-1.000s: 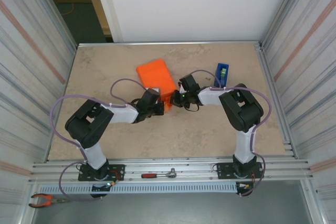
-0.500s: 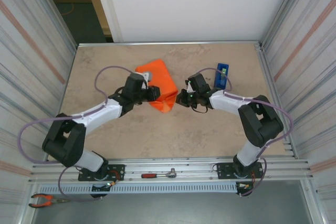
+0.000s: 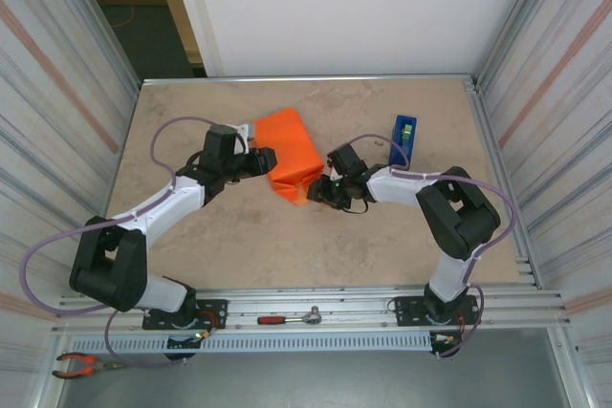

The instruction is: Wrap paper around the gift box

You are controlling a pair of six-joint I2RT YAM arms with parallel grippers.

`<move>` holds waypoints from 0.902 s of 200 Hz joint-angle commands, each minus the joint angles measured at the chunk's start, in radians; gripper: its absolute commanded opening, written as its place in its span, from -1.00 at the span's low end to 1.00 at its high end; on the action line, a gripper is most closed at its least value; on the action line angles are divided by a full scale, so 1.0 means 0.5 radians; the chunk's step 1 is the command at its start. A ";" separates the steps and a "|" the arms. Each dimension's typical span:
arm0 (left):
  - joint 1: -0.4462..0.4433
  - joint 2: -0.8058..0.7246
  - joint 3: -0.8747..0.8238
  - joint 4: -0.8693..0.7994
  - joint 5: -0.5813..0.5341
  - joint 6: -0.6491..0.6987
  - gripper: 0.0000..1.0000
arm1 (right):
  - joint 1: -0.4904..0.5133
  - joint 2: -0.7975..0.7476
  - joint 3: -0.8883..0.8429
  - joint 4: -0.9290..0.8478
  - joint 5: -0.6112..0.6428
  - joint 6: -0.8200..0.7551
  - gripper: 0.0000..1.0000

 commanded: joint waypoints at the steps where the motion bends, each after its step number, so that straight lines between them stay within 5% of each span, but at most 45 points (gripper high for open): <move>1: 0.015 -0.048 -0.008 -0.039 0.053 0.049 -0.16 | 0.016 0.053 0.080 -0.028 0.041 0.046 -0.17; 136: 0.025 -0.010 -0.080 0.003 0.100 0.028 -0.14 | 0.074 0.214 0.216 -0.119 0.073 0.051 -0.43; 180: 0.024 -0.019 -0.153 0.020 0.130 0.012 -0.14 | 0.073 0.211 0.254 -0.167 0.073 0.049 -0.96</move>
